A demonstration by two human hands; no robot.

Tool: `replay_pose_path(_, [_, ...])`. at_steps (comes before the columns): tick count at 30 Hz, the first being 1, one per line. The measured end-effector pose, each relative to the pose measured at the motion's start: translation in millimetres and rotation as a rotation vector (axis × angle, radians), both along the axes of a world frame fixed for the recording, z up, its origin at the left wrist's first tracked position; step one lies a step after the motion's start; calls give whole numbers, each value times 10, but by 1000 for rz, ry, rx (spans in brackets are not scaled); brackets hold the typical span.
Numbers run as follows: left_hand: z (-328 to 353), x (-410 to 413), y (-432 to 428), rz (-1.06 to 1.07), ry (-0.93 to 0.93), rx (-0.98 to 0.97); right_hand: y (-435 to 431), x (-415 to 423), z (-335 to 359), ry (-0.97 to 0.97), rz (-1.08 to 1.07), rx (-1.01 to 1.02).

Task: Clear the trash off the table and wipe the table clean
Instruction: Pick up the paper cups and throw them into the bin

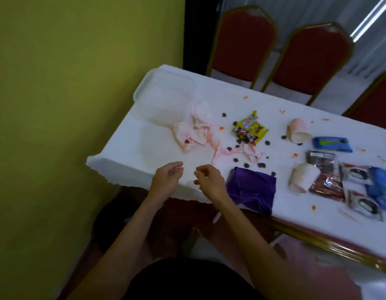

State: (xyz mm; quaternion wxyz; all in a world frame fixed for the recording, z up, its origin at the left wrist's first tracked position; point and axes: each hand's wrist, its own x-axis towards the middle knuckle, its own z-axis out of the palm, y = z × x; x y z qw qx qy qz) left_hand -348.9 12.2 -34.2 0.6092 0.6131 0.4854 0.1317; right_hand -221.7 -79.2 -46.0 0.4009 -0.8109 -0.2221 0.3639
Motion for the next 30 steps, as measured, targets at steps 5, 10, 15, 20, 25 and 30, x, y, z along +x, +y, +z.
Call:
replay_pose_path(5, [163, 466, -147, -74, -44, -3, -306, 437, 176, 69, -136, 51])
replay_pose_path(10, [295, 1015, -241, -112, -62, 1, -489, 932, 342, 91, -204, 101])
replay_pose_path(15, [383, 1658, -365, -117, -80, -36, -675, 1510, 472, 106, -193, 122])
replay_pose_path(20, [404, 2248, -594, -134, -83, -69, -831, 2072, 515, 81, -203, 116])
replay_pose_path(25, [339, 2635, -828, -172, -37, -103, -1121, 2549, 414, -55, -297, 2])
replay_pose_path(30, [212, 2942, -1045, -262, 43, -140, -1587, 2905, 126, -251, -495, -362])
